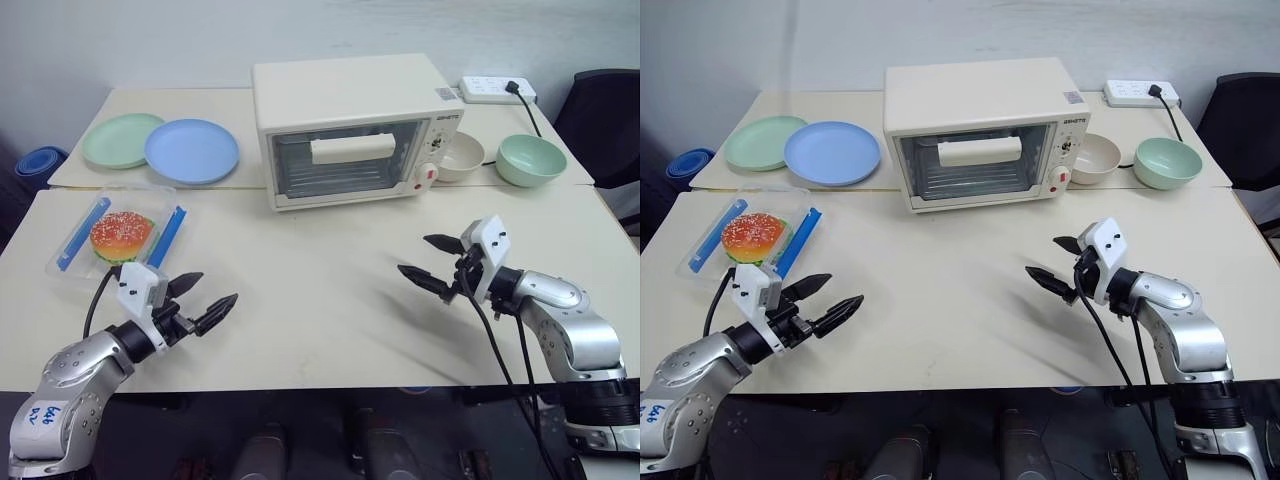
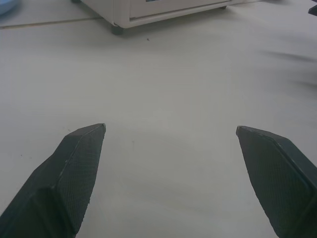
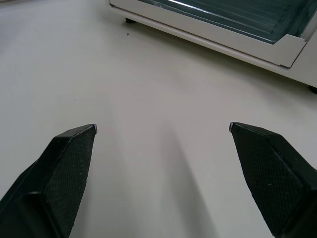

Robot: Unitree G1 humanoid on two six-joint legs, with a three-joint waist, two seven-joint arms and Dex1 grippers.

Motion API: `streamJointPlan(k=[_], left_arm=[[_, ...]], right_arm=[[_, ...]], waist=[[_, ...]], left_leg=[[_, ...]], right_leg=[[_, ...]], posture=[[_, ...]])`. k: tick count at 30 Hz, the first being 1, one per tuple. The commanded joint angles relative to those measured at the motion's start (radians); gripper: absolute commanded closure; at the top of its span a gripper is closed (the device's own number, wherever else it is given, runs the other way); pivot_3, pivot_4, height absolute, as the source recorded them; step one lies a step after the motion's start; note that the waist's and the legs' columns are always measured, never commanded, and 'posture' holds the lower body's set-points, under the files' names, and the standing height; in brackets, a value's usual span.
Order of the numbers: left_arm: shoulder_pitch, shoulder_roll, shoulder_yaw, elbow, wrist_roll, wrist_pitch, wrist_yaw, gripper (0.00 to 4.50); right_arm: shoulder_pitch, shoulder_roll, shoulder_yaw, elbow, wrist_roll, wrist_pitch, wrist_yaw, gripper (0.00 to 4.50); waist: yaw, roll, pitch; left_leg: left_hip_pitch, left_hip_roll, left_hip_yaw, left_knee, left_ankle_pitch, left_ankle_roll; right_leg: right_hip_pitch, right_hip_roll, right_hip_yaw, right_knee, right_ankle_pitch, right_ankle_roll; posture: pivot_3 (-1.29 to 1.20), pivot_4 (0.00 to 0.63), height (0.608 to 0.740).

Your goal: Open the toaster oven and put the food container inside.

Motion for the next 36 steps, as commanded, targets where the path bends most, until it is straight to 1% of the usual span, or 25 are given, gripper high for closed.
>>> streamJointPlan(k=[1, 4, 9, 11, 15, 18, 22, 24, 29, 34, 36], left_arm=[[-0.005, 0.013, 0.002, -0.030, -0.003, 0.000, -0.004, 0.01], [-0.015, 0.007, 0.008, -0.030, -0.020, 0.031, 0.015, 0.01], [-0.033, 0.000, -0.001, -0.032, -0.014, 0.032, 0.023, 0.01], [-0.042, -0.008, -0.006, -0.036, -0.025, 0.036, 0.025, 0.01], [-0.048, -0.003, -0.028, -0.050, -0.024, 0.040, 0.013, 0.01], [-0.071, 0.001, -0.030, -0.061, -0.055, 0.063, 0.006, 0.01], [-0.138, 0.017, -0.038, -0.075, -0.104, 0.100, -0.010, 0.01], [-0.192, 0.025, -0.045, -0.070, -0.126, 0.123, -0.012, 0.01], [-0.315, 0.076, -0.069, -0.064, -0.147, 0.157, -0.046, 0.01], [-0.415, 0.110, -0.026, -0.053, -0.219, 0.202, -0.053, 0.01], [-0.440, 0.126, -0.013, -0.047, -0.231, 0.210, -0.053, 0.01]], right_arm=[[0.001, -0.008, -0.012, -0.023, 0.001, -0.022, 0.010, 0.01], [0.001, -0.005, -0.006, -0.026, -0.002, -0.023, 0.011, 0.01], [-0.016, 0.005, -0.001, -0.014, -0.006, -0.019, 0.013, 0.01], [-0.024, 0.012, -0.010, -0.011, 0.024, 0.016, 0.018, 0.01], [-0.029, 0.011, 0.014, -0.019, -0.002, 0.002, 0.026, 0.01], [-0.047, 0.018, 0.016, -0.020, 0.021, 0.018, 0.047, 0.01], [-0.153, 0.050, 0.024, 0.063, 0.024, 0.022, 0.047, 0.01], [-0.222, 0.076, 0.032, 0.135, 0.018, 0.011, 0.044, 0.01], [-0.424, 0.142, 0.054, 0.374, -0.047, -0.071, 0.031, 0.01], [-0.611, 0.192, 0.051, 0.623, -0.102, -0.159, 0.009, 0.01], [-0.663, 0.206, 0.050, 0.695, -0.115, -0.191, 0.016, 0.01]], waist=[[0.000, 0.000, 0.000], [-0.001, 0.000, 0.000], [-0.002, 0.000, 0.000], [-0.002, 0.000, 0.000], [-0.003, 0.000, 0.000], [-0.004, 0.000, 0.000], [-0.015, 0.000, 0.000], [-0.017, 0.000, 0.000], [-0.022, -0.001, 0.001], [-0.021, -0.001, 0.001], [-0.020, 0.000, 0.001]], left_leg=[[0.000, 0.000, 0.000, 0.000, 0.000, 0.000], [0.000, 0.000, 0.000, 0.000, 0.000, 0.000], [0.000, 0.000, 0.000, 0.000, 0.000, 0.000], [0.000, 0.000, 0.000, 0.000, 0.000, 0.000], [0.000, 0.000, 0.000, 0.000, 0.000, 0.000], [0.000, 0.000, 0.000, 0.000, 0.000, 0.000], [0.000, 0.000, 0.001, 0.001, 0.000, 0.000], [0.000, 0.000, 0.002, 0.002, 0.000, 0.000], [0.001, 0.001, 0.005, 0.001, 0.000, 0.000], [0.000, 0.002, 0.007, 0.000, -0.001, -0.001], [-0.004, 0.002, 0.007, 0.000, -0.001, -0.001]], right_leg=[[0.000, 0.000, 0.000, 0.000, 0.000, 0.000], [0.000, 0.000, 0.000, 0.000, 0.000, 0.000], [0.000, 0.000, 0.000, 0.000, 0.000, 0.000], [0.000, 0.000, 0.000, 0.000, 0.000, 0.000], [0.000, 0.000, 0.000, 0.000, 0.000, 0.000], [0.000, 0.000, 0.000, 0.000, 0.000, 0.000], [0.000, 0.000, 0.000, 0.000, 0.001, 0.000], [0.000, 0.001, -0.001, 0.000, 0.002, 0.001], [-0.001, 0.003, -0.001, 0.002, 0.003, 0.001], [-0.006, 0.003, 0.000, 0.004, 0.004, 0.001], [-0.011, 0.003, 0.000, 0.005, 0.004, 0.001]], posture=[[0.00, 0.150, 0.740], [0.00, 0.150, 0.740], [0.00, 0.150, 0.740], [0.00, 0.150, 0.740], [0.00, 0.150, 0.740], [0.00, 0.150, 0.740], [0.00, 0.150, 0.740], [0.00, 0.150, 0.740], [0.00, 0.150, 0.740], [0.00, 0.150, 0.740], [0.00, 0.150, 0.740]])
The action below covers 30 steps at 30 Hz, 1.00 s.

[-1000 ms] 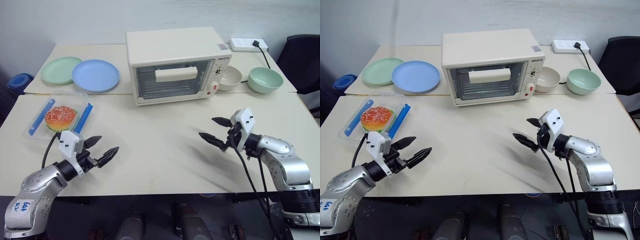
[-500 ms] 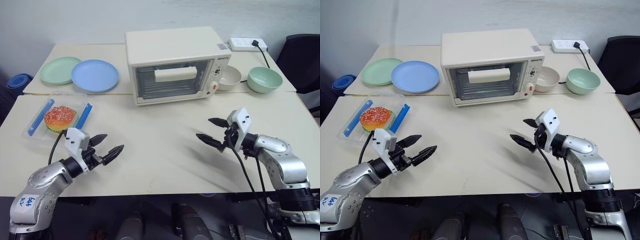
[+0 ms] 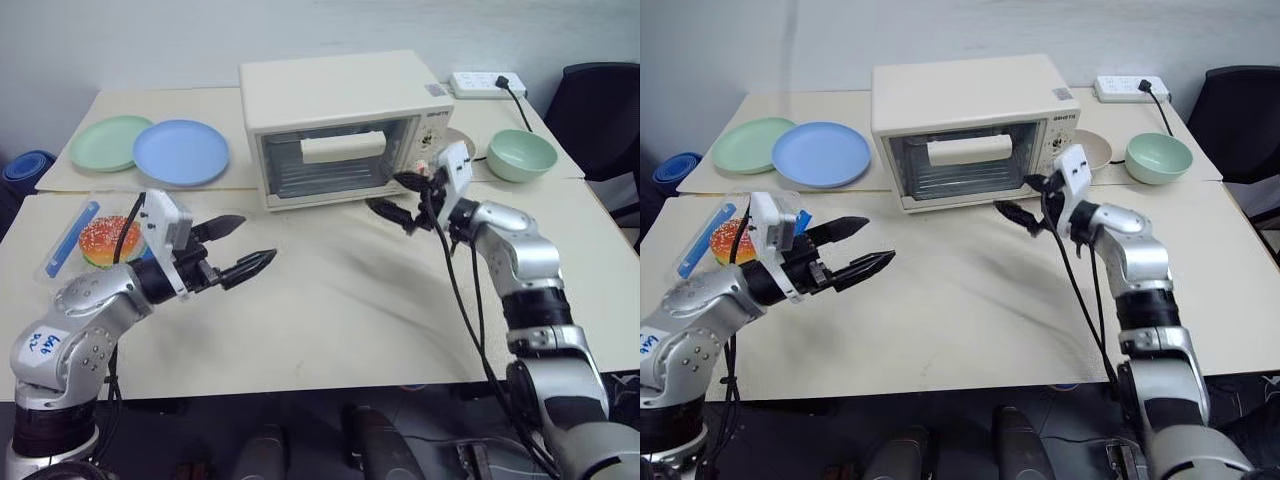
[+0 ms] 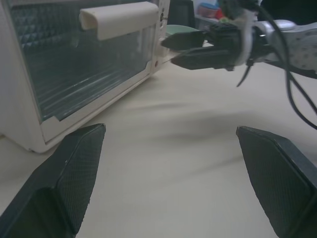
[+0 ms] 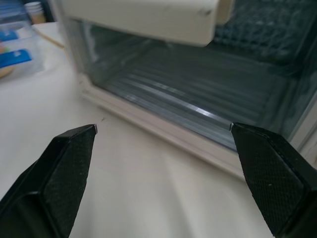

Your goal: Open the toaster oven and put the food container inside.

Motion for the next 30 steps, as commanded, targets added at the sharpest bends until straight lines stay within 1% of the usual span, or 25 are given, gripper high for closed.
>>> streamJointPlan(k=[1, 3, 5, 7, 13, 18, 21, 23, 24, 26, 27, 30], left_arm=[[-0.040, 0.031, 0.053, -0.001, -0.040, 0.007, -0.006, 0.01], [-0.054, 0.046, 0.061, 0.011, -0.033, 0.001, -0.008, 0.01], [-0.051, 0.053, 0.061, 0.020, -0.028, -0.004, -0.011, 0.01], [-0.035, 0.057, 0.055, 0.026, -0.011, -0.015, -0.012, 0.01], [-0.016, 0.048, 0.056, 0.035, 0.005, -0.034, -0.002, 0.01], [-0.029, 0.044, 0.047, 0.060, 0.019, -0.051, -0.006, 0.01], [-0.067, 0.036, 0.044, 0.090, 0.023, -0.064, 0.000, 0.01], [-0.140, 0.022, 0.032, 0.149, 0.045, -0.078, 0.025, 0.01], [-0.174, 0.015, 0.026, 0.176, 0.057, -0.083, 0.036, 0.38], [-0.254, 0.010, -0.002, 0.250, 0.097, -0.103, 0.038, 0.59], [-0.290, 0.009, -0.019, 0.285, 0.120, -0.116, 0.036, 0.92], [-0.380, -0.001, -0.065, 0.383, 0.182, -0.155, 0.026, 1.64]], right_arm=[[-0.078, 0.017, -0.011, 0.091, -0.020, -0.074, 0.011, 0.01], [-0.122, 0.033, -0.008, 0.136, -0.026, -0.103, 0.033, 0.01], [-0.140, 0.044, -0.012, 0.146, -0.022, -0.118, 0.057, 0.01], [-0.134, 0.051, -0.014, 0.111, -0.005, -0.115, 0.096, 0.01], [-0.075, 0.054, -0.023, -0.039, 0.041, -0.074, 0.156, 0.01], [-0.024, 0.052, -0.027, -0.158, 0.067, -0.021, 0.152, 0.01], [0.009, 0.049, -0.029, -0.209, 0.073, 0.001, 0.148, 0.01], [0.045, 0.048, -0.026, -0.245, 0.074, 0.002, 0.150, 0.01], [0.060, 0.047, -0.025, -0.259, 0.074, 0.001, 0.150, 0.00], [0.085, 0.050, -0.023, -0.274, 0.072, -0.007, 0.149, 0.00], [0.093, 0.052, -0.021, -0.280, 0.071, -0.010, 0.147, 0.00], [0.113, 0.053, -0.018, -0.293, 0.066, -0.016, 0.144, 0.00]], waist=[[0.000, 0.000, 0.000], [-0.001, 0.000, 0.000], [-0.002, 0.000, 0.000], [-0.004, 0.000, 0.000], [0.000, 0.000, 0.000], [-0.005, 0.001, 0.000], [-0.005, 0.000, 0.000], [0.001, 0.000, 0.000], [0.002, 0.000, 0.000], [0.001, 0.000, 0.000], [-0.001, 0.000, 0.000], [-0.003, 0.000, 0.000]], left_leg=[[-0.002, 0.000, 0.000, 0.000, 0.000, 0.000], [-0.009, 0.000, 0.000, 0.001, 0.000, 0.000], [-0.011, 0.000, 0.000, 0.001, 0.000, 0.000], [-0.011, 0.000, 0.001, 0.001, 0.000, 0.000], [-0.011, 0.000, 0.000, 0.001, 0.000, 0.000], [-0.012, 0.000, 0.001, 0.000, 0.000, 0.000], [-0.012, 0.001, 0.001, 0.000, 0.000, 0.000], [-0.012, 0.001, 0.001, 0.000, 0.000, 0.000], [-0.012, 0.001, 0.000, 0.001, 0.000, 0.000], [-0.012, 0.000, 0.001, 0.001, 0.000, 0.000], [-0.012, 0.000, 0.001, 0.001, 0.000, 0.000], [-0.011, 0.000, 0.003, 0.001, 0.000, -0.001]], right_leg=[[-0.002, 0.000, 0.000, 0.000, 0.000, 0.000], [-0.009, 0.000, 0.000, 0.002, 0.000, 0.001], [-0.010, 0.000, 0.000, 0.004, 0.001, 0.001], [-0.010, -0.001, 0.000, 0.004, 0.001, 0.001], [-0.010, -0.001, 0.000, 0.003, 0.001, 0.001], [-0.011, -0.001, 0.000, 0.003, 0.001, 0.001], [-0.011, 0.000, 0.000, 0.004, 0.001, 0.001], [-0.012, 0.000, 0.000, 0.004, 0.001, 0.001], [-0.012, 0.000, 0.000, 0.004, 0.001, 0.001], [-0.011, 0.000, 0.000, 0.004, 0.001, 0.001], [-0.011, 0.000, 0.000, 0.005, 0.001, 0.001], [-0.012, 0.000, 0.001, 0.006, 0.001, 0.001]], posture=[[0.00, 0.150, 0.740], [0.00, 0.150, 0.740], [0.00, 0.150, 0.740], [0.00, 0.150, 0.740], [0.00, 0.150, 0.740], [0.00, 0.150, 0.740], [0.00, 0.150, 0.740], [0.00, 0.150, 0.740], [0.00, 0.150, 0.740], [0.00, 0.150, 0.740], [0.00, 0.150, 0.740], [0.00, 0.150, 0.740]])
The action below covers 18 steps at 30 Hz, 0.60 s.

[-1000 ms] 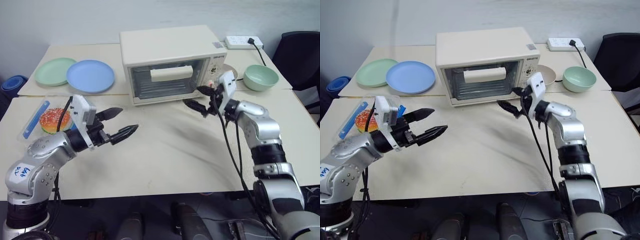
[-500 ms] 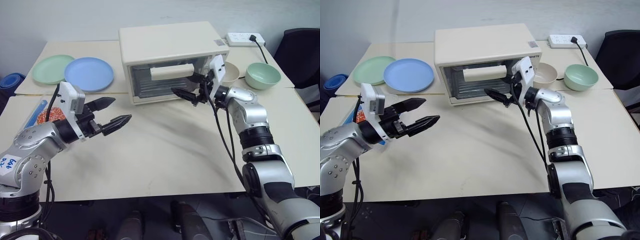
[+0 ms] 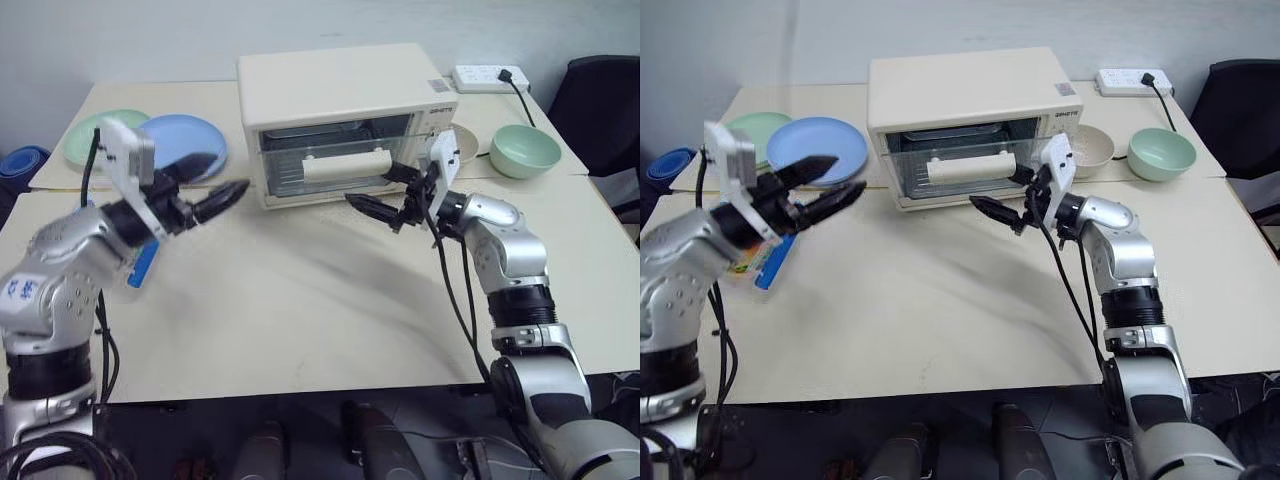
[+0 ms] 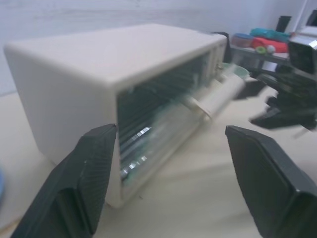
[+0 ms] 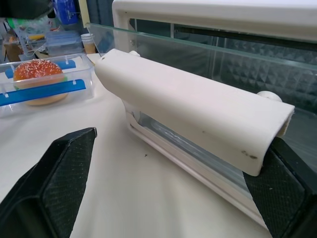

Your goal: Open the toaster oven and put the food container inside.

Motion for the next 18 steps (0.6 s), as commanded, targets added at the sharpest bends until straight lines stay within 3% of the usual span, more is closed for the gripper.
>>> streamJointPlan(k=[1, 10, 18], left_arm=[[-0.098, -0.007, -0.049, 0.106, 0.083, -0.073, -0.018, 1.90], [-0.229, -0.059, -0.182, 0.301, 0.213, -0.195, -0.147, 4.36], [-0.247, -0.091, -0.237, 0.365, 0.274, -0.254, -0.238, 4.36]], right_arm=[[0.005, 0.005, 0.002, -0.069, 0.019, -0.025, 0.005, 0.00], [0.050, 0.012, 0.009, -0.102, 0.014, -0.026, -0.014, 0.00], [0.082, 0.001, -0.009, -0.152, 0.021, 0.000, -0.050, 0.00]], waist=[[0.001, 0.000, 0.000], [0.001, 0.000, 0.000], [0.004, 0.000, 0.000]], left_leg=[[0.000, 0.000, 0.000, 0.000, 0.000, 0.000], [-0.001, 0.000, 0.007, 0.001, 0.000, 0.000], [-0.001, 0.000, 0.007, 0.003, 0.000, 0.000]], right_leg=[[0.000, 0.000, 0.000, 0.000, 0.000, 0.000], [-0.003, 0.001, 0.003, 0.003, 0.000, 0.000], [-0.005, 0.001, 0.006, 0.006, 0.000, 0.000]], posture=[[0.00, 0.150, 0.740], [0.00, 0.150, 0.740], [0.00, 0.150, 0.740]])
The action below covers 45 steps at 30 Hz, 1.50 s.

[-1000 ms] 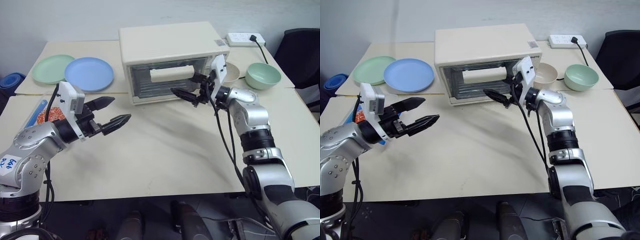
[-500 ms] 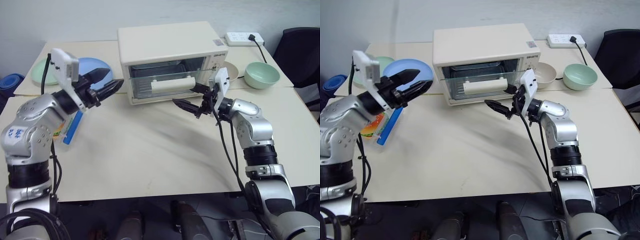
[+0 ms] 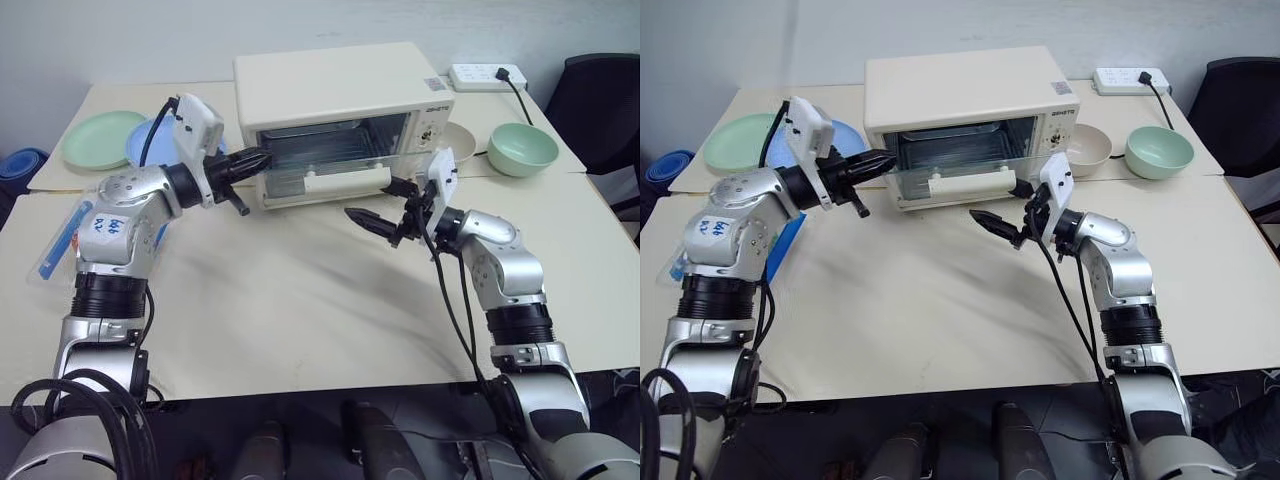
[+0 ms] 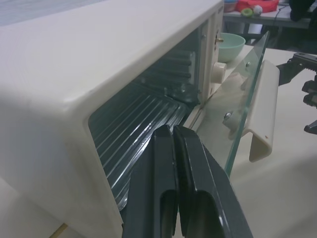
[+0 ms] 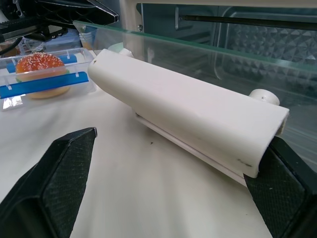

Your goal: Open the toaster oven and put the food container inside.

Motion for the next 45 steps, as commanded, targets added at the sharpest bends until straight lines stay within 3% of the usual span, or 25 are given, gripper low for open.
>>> streamJointPlan(k=[1, 4, 8, 14, 20, 25, 31, 35, 41, 45], left_arm=[[0.002, -0.001, -0.011, -0.028, 0.012, -0.031, -0.056, 4.36], [0.023, -0.001, -0.006, -0.052, 0.014, -0.023, -0.070, 4.36], [0.074, 0.005, -0.003, -0.119, 0.007, 0.005, -0.082, 4.36], [0.188, 0.013, -0.036, -0.177, 0.057, -0.018, -0.084, 4.36], [0.287, 0.001, -0.078, -0.098, 0.170, -0.098, -0.029, 4.36], [0.321, 0.002, -0.099, -0.088, 0.236, -0.111, 0.006, 4.36], [0.391, 0.002, 0.033, -0.245, 0.142, 0.031, 0.066, 4.36], [0.534, -0.012, 0.294, -0.551, -0.051, 0.288, 0.182, 3.61], [0.758, -0.116, 0.681, -0.933, -0.304, 0.605, 0.411, 1.71], [0.854, -0.183, 0.876, -1.051, -0.448, 0.709, 0.552, 0.47]], right_arm=[[0.007, -0.016, -0.013, -0.082, 0.017, 0.008, -0.025, 0.00], [0.054, -0.055, -0.010, -0.119, -0.010, 0.030, -0.046, 0.00], [0.213, -0.187, -0.044, -0.242, 0.022, 0.089, 0.007, 0.00], [0.405, -0.370, -0.133, -0.508, 0.236, 0.273, 0.144, 0.00], [0.315, -0.368, -0.171, -0.612, 0.410, 0.405, 0.094, 0.00], [0.227, -0.351, -0.143, -0.612, 0.461, 0.429, 0.064, 0.00], [0.166, -0.337, -0.086, -0.580, 0.448, 0.414, 0.086, 0.00], [0.140, -0.323, -0.025, -0.567, 0.430, 0.396, 0.125, 0.00], [0.104, -0.300, 0.027, -0.514, 0.405, 0.362, 0.172, 0.00], [0.068, -0.283, 0.055, -0.457, 0.384, 0.337, 0.212, 0.00]], waist=[[0.001, 0.000, 0.000], [0.004, 0.000, 0.000], [0.010, 0.000, 0.000], [0.004, 0.000, 0.000], [-0.007, -0.004, 0.002], [0.004, -0.006, 0.001], [0.002, -0.006, 0.001], [-0.002, -0.006, 0.001], [0.002, -0.006, 0.001], [0.005, -0.007, 0.001]], left_leg=[[0.000, 0.000, 0.000, 0.000, 0.000, 0.000], [0.000, 0.000, 0.000, 0.000, 0.000, 0.000], [-0.001, -0.001, 0.000, 0.001, -0.001, 0.001], [0.001, -0.001, 0.001, 0.004, -0.002, 0.003], [0.016, 0.002, 0.006, 0.007, -0.002, 0.004], [0.013, 0.001, 0.003, 0.007, -0.003, 0.004], [0.008, 0.002, 0.003, 0.007, -0.005, 0.006], [0.001, 0.002, 0.001, 0.010, -0.005, 0.006], [0.002, 0.001, 0.001, 0.011, -0.006, 0.006], [0.004, 0.001, 0.000, 0.013, -0.006, 0.006]], right_leg=[[0.000, 0.000, 0.000, 0.000, 0.000, 0.000], [-0.001, -0.001, 0.001, 0.000, 0.000, 0.000], [0.000, -0.001, 0.001, -0.001, 0.000, 0.001], [0.002, 0.000, 0.004, -0.002, 0.001, 0.003], [0.014, 0.012, 0.014, -0.003, 0.002, 0.003], [0.012, 0.011, 0.013, -0.002, 0.002, 0.003], [0.009, 0.003, 0.013, -0.004, 0.003, 0.004], [0.004, 0.000, 0.013, -0.003, 0.003, 0.004], [0.006, -0.001, 0.013, -0.006, 0.003, 0.004], [0.009, 0.000, 0.012, -0.005, 0.003, 0.005]], posture=[[0.00, 0.150, 0.740], [0.00, 0.150, 0.740], [0.00, 0.150, 0.740], [0.00, 0.150, 0.740], [0.00, 0.150, 0.740], [0.00, 0.150, 0.740], [0.00, 0.150, 0.740], [0.00, 0.150, 0.740], [0.00, 0.150, 0.740], [0.00, 0.150, 0.740]])
